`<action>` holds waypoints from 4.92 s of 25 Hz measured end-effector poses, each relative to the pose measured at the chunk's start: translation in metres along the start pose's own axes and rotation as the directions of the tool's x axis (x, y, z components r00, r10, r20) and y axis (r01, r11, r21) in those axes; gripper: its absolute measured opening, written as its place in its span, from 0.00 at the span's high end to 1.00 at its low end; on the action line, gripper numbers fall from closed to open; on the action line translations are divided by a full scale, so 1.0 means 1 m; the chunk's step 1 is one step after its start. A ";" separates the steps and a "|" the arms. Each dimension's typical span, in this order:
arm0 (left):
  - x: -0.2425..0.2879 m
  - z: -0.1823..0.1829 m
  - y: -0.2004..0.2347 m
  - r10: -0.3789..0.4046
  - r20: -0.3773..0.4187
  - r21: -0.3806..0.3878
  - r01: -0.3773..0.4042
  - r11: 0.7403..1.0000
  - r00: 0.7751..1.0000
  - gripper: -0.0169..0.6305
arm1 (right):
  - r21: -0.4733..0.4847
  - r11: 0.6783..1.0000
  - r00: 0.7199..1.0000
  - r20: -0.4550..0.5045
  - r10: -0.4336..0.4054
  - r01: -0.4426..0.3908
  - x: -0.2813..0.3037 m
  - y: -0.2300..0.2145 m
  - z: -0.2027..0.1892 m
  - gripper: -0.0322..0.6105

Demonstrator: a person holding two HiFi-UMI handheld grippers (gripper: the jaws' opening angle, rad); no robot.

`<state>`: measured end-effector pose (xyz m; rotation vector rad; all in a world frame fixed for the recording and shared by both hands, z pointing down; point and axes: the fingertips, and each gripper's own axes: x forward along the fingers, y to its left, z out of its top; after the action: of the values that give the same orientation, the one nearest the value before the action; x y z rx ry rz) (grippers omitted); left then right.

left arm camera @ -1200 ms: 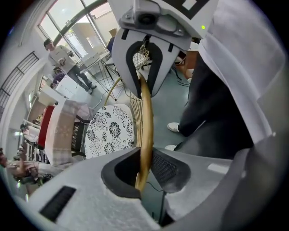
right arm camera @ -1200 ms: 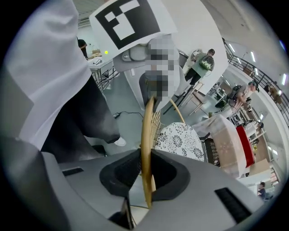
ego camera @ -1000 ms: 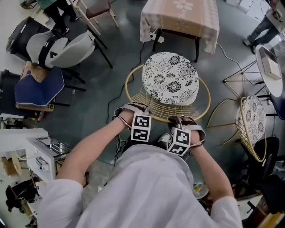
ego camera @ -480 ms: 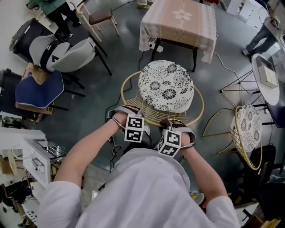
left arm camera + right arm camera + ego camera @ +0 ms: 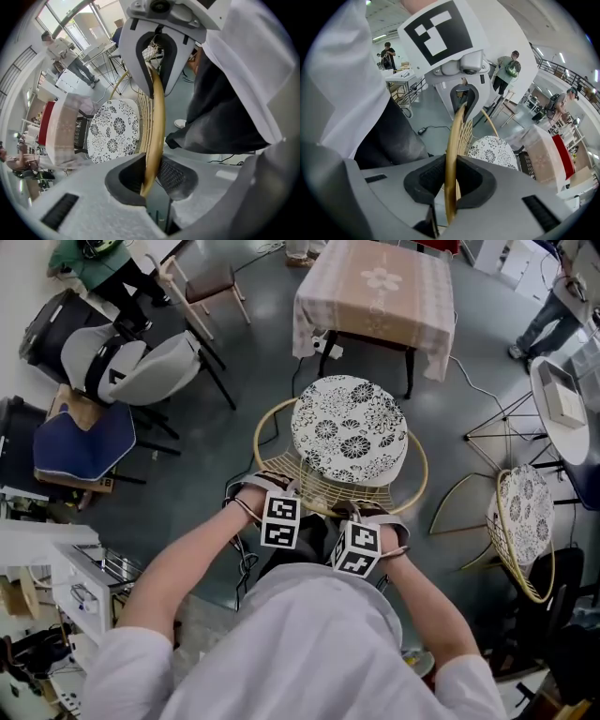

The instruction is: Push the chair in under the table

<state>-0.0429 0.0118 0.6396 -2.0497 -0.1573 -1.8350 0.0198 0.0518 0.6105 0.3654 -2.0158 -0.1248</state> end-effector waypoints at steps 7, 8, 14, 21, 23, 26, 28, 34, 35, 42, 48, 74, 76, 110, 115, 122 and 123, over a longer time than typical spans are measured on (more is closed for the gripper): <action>0.007 -0.011 0.012 0.004 -0.020 0.012 -0.003 1.000 1.000 0.88 | 0.022 0.999 0.999 0.017 0.038 -0.039 0.007 -0.009 0.011 0.89; 0.007 -0.012 0.013 0.000 -0.021 0.014 0.001 1.000 1.000 0.88 | 0.027 0.998 0.999 0.022 0.047 -0.048 0.007 -0.010 0.012 0.89; 0.014 -0.016 0.012 0.002 -0.018 0.012 -0.002 1.000 1.000 0.88 | 0.059 0.994 0.996 0.010 0.087 -0.087 0.017 -0.006 0.011 0.89; 0.029 0.037 0.076 0.049 0.033 -0.042 -0.048 0.998 0.998 0.90 | 0.072 0.997 0.991 -0.133 -0.009 0.018 0.003 -0.077 -0.057 0.90; 0.032 0.047 0.089 0.033 0.042 -0.045 -0.031 0.999 0.999 0.90 | 0.067 0.997 0.987 -0.157 -0.016 0.027 0.002 -0.092 -0.070 0.90; 0.036 0.049 0.101 0.007 0.049 -0.030 -0.006 1.000 0.999 0.91 | 0.064 0.998 0.987 -0.162 -0.019 0.029 0.003 -0.105 -0.076 0.90; 0.038 0.047 0.109 -0.003 0.053 -0.024 0.004 1.000 0.999 0.91 | 0.063 0.998 0.987 -0.162 -0.018 0.028 0.005 -0.113 -0.075 0.90; 0.043 0.041 0.134 -0.013 0.064 -0.001 0.013 1.000 0.998 0.91 | 0.085 0.996 0.983 -0.182 -0.020 0.036 0.013 -0.139 -0.077 0.90; 0.044 0.039 0.139 -0.011 0.066 0.002 0.010 1.000 0.998 0.91 | 0.092 0.995 0.982 -0.189 -0.022 0.040 0.014 -0.144 -0.077 0.90; 0.052 0.025 0.181 -0.001 0.077 0.032 -0.001 0.999 0.997 0.91 | 0.131 0.989 0.972 -0.233 -0.036 0.068 0.029 -0.183 -0.076 0.90; 0.057 0.017 0.206 -0.003 0.097 0.064 -0.003 0.998 0.995 0.91 | 0.167 0.981 0.959 -0.278 -0.051 0.101 0.036 -0.211 -0.075 0.89; 0.083 0.015 0.343 0.047 0.068 0.028 -0.049 0.998 0.997 0.91 | 0.178 0.970 0.948 -0.300 -0.104 0.163 0.054 -0.346 -0.105 0.88; 0.085 0.016 0.352 0.037 0.067 0.027 -0.039 0.999 0.997 0.91 | 0.177 0.971 0.949 -0.299 -0.103 0.161 0.055 -0.355 -0.109 0.88; 0.079 0.011 0.408 0.143 0.099 -0.096 -0.133 0.986 0.985 0.86 | 0.288 0.924 0.948 -0.265 -0.177 0.253 0.055 -0.409 -0.119 0.81; 0.068 0.008 0.409 0.209 0.109 -0.142 -0.193 0.971 0.972 0.82 | 0.307 0.898 0.931 -0.286 -0.229 0.315 0.047 -0.409 -0.117 0.78; 0.040 0.009 0.409 0.298 0.178 -0.270 -0.245 0.931 0.938 0.81 | 0.414 0.826 0.920 -0.249 -0.302 0.383 0.025 -0.407 -0.110 0.78; 0.034 0.010 0.409 0.319 0.199 -0.303 -0.252 0.919 0.927 0.81 | 0.438 0.808 0.917 -0.241 -0.317 0.394 0.021 -0.408 -0.108 0.79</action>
<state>0.1076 -0.3669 0.5874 -2.3359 0.3373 -1.4873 0.1891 -0.3334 0.5776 1.0444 -1.7812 0.1749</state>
